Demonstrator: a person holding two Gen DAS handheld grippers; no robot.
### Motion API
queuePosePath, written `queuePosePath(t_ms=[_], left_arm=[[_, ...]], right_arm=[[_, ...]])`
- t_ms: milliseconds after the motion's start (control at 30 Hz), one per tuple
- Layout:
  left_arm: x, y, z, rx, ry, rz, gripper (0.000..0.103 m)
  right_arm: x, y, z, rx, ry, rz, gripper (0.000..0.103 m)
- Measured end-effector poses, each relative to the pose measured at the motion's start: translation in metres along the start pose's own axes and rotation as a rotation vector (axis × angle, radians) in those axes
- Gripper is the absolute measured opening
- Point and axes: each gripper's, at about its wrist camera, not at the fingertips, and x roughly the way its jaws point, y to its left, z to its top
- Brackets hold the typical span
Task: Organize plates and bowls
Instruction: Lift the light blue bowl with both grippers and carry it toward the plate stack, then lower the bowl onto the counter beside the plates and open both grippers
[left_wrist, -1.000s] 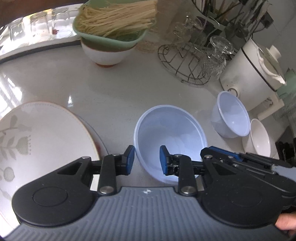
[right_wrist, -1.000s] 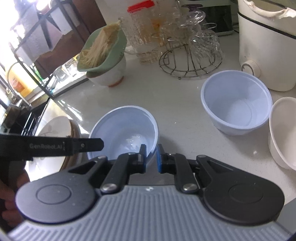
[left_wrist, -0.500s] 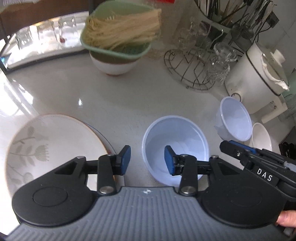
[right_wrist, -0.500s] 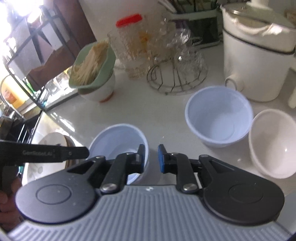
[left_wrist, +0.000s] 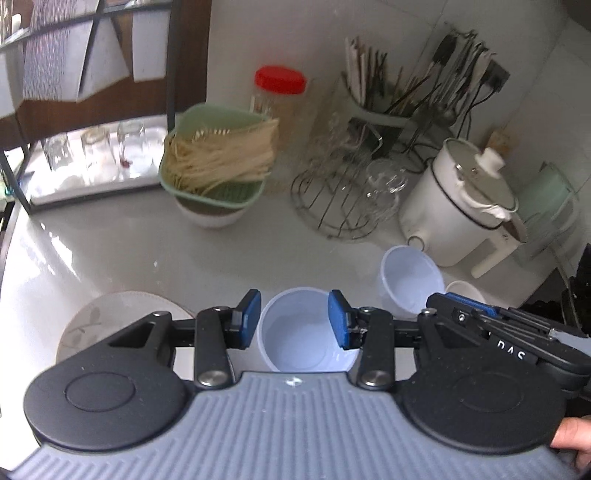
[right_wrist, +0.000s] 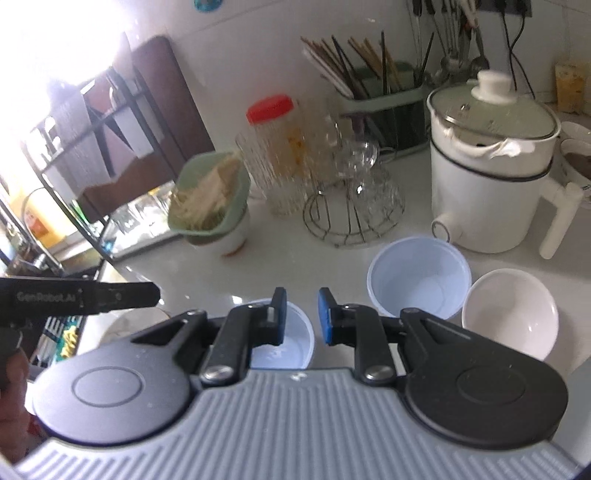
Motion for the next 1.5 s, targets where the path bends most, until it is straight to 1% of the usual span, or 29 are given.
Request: queuePosePath(t_ms=[133, 267, 367, 500, 733, 833, 1033, 1233, 1333, 1400, 1500], left_arm=[[-0.01, -0.005, -0.003, 0.005, -0.016, 0.008, 0.046], [-0.012, -0.009, -0.01, -0.009, -0.01, -0.005, 0.046], [-0.009, -0.017, -0.015, -0.002, -0.006, -0.008, 0.046], [-0.008, -0.028, -0.022, 0.01, -0.003, -0.004, 0.046], [-0.003, -0.049, -0.033, 0.016, 0.007, 0.005, 0.046], [0.002, -0.059, -0.036, 0.01, 0.014, 0.001, 0.046], [0.009, -0.075, -0.046, 0.002, 0.021, 0.018, 0.046], [0.018, -0.086, -0.053, 0.002, 0.039, 0.042, 0.046], [0.021, -0.092, -0.054, 0.011, 0.044, 0.035, 0.046], [0.027, -0.096, -0.054, 0.023, 0.057, 0.043, 0.046], [0.038, -0.099, -0.052, 0.007, 0.081, 0.034, 0.046]], right_arm=[[-0.014, -0.002, -0.003, 0.018, -0.017, -0.009, 0.023], [-0.022, -0.006, -0.006, 0.02, -0.026, -0.019, 0.023], [-0.028, -0.01, -0.008, 0.015, -0.037, -0.022, 0.023], [-0.03, -0.017, -0.013, 0.033, -0.026, -0.022, 0.023], [-0.035, -0.028, -0.02, -0.006, -0.006, -0.016, 0.023], [-0.038, -0.037, -0.021, -0.002, -0.005, -0.017, 0.023], [-0.039, -0.055, -0.025, 0.003, -0.002, -0.024, 0.023], [-0.044, -0.074, -0.033, 0.007, -0.009, -0.059, 0.023], [-0.045, -0.085, -0.035, 0.028, 0.003, -0.06, 0.023], [-0.045, -0.091, -0.035, 0.041, 0.003, -0.066, 0.023], [-0.045, -0.096, -0.034, 0.05, 0.001, -0.073, 0.023]])
